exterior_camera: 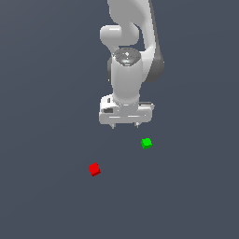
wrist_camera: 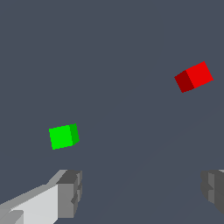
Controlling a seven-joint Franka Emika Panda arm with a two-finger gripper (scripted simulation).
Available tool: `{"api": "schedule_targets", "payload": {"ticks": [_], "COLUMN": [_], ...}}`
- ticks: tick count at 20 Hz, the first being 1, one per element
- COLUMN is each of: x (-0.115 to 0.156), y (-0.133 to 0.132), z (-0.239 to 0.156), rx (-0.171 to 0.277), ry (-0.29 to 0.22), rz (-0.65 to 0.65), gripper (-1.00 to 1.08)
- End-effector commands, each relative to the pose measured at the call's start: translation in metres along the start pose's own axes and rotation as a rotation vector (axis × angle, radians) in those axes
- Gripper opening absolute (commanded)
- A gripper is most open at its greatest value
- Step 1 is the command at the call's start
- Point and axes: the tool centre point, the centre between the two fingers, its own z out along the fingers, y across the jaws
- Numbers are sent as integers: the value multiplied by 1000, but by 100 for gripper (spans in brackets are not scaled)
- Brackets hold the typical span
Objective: Stack the red cube on top of the green cube.
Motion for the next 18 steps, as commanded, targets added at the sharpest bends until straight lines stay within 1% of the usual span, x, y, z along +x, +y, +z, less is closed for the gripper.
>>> {"api": "schedule_targets", "payload": {"ticks": [1, 9, 13, 18], "x": [0, 5, 11, 24], "y": [0, 10, 23, 46], "z": [0, 7, 16, 32], "rx": [0, 0, -1, -1], "ry": [0, -3, -6, -12], "rz": [0, -25, -58, -116], "gripper": [100, 100, 100, 100]}}
